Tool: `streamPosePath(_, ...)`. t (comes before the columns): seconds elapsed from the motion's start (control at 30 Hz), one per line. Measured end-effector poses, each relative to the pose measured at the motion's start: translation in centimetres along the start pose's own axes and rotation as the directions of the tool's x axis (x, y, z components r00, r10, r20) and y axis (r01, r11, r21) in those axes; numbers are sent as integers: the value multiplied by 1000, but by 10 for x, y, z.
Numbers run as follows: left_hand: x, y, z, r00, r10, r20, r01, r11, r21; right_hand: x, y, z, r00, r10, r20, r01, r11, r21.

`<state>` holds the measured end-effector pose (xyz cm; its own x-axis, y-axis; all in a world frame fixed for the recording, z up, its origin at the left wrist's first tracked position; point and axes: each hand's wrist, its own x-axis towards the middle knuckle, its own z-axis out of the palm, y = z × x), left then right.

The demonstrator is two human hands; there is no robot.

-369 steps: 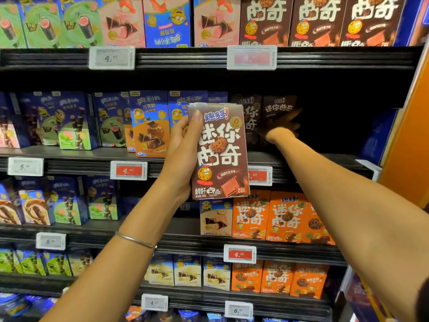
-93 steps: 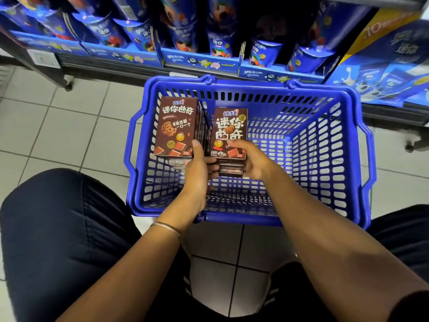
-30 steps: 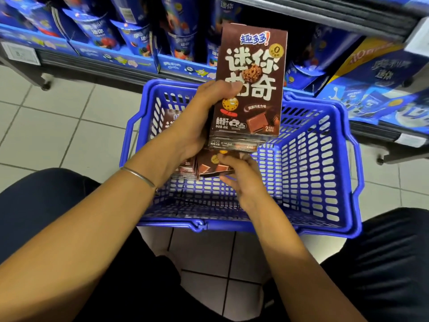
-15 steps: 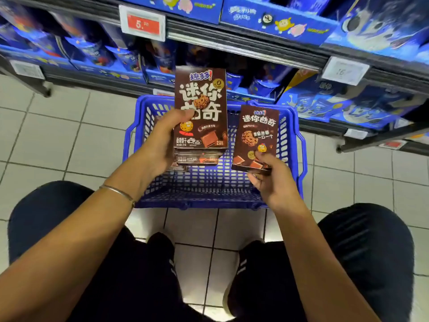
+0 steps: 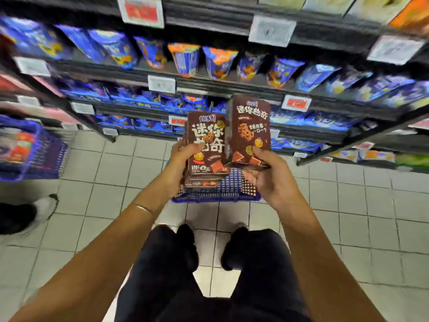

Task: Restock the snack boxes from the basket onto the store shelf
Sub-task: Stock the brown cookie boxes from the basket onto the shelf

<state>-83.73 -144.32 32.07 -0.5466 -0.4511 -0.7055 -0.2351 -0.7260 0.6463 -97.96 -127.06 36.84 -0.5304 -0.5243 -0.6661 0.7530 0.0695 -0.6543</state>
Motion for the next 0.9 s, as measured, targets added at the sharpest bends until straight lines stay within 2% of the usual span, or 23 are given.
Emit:
streamPosePath(0.13,-62,58,32,997,49,55,-51,998,30,-66,-58,36,994,-63,93,74,991,-113)
streamPosePath(0.27,-101,116,72,976,195,94,-206,971,120,-108,-110,50,979,-173,110,190,968,-162)
streamPosePath(0.4,-129,162,118,917,341,208,-374,916,148,-140,-160,51,940,-305,151,330,926,-183)
streamPosePath(0.57,-171,202,182,792,523,316,-586,795,153,-182,-219,43,848,-490,203,522,839,-155)
streamPosePath(0.7,-194,225,233,722,586,367,-655,750,93,-212,-267,29,762,-610,217,641,759,-116)
streamPosePath(0.9,-217,258,303,628,671,394,-738,674,30,-248,-342,16,584,-772,251,811,568,-141)
